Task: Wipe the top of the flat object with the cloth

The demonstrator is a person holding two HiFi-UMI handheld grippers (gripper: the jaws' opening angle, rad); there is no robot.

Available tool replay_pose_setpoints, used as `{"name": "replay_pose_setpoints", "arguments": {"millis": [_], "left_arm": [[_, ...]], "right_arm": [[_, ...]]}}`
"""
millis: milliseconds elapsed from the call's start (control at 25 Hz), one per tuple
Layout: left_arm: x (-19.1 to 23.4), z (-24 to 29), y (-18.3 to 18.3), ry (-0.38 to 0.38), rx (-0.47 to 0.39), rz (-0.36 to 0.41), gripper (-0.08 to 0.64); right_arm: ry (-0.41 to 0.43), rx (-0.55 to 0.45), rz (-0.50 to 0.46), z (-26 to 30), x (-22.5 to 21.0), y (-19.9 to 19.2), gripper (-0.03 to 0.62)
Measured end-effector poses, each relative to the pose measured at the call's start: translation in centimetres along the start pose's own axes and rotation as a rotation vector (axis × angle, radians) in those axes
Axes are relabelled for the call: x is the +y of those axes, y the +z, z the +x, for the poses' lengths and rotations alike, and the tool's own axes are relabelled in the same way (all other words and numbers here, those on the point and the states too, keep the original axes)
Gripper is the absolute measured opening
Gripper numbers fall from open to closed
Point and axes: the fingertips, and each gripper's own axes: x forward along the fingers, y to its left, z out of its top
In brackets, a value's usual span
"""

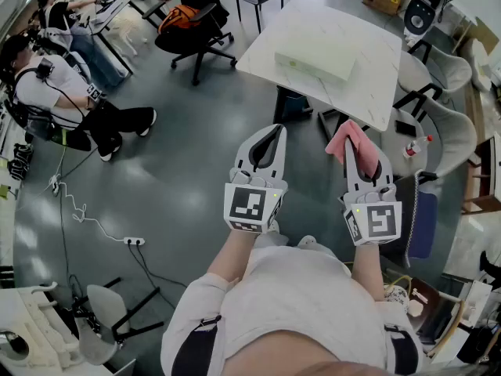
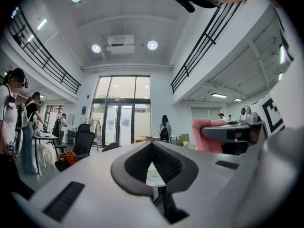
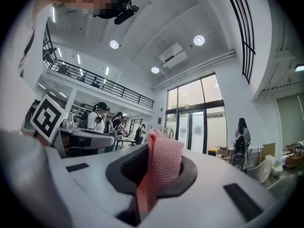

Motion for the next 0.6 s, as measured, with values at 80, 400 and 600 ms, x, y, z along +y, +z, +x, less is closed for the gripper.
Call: {"name": "replay_pose_setpoints", "arguments": {"millis": [80, 400, 600], "left_arm": [[0.1, -0.4, -0.2, -0.001, 0.003, 0.001, 0.014], [0.4, -0.7, -0.7, -0.020, 0.004, 0.000, 0.015], [1.2, -0.4, -0.6, -0.045, -0.004, -0.004, 0.014]], "right_arm": [[-0.004, 0.002, 0.001, -0.2, 0.4, -0.1, 0.037], [-0.037, 0.006, 0.001, -0.5, 0.8, -0.3, 0.037], [-0.067, 0.015, -0.005, -0.1, 1.2, -0.3, 0.037]]}}
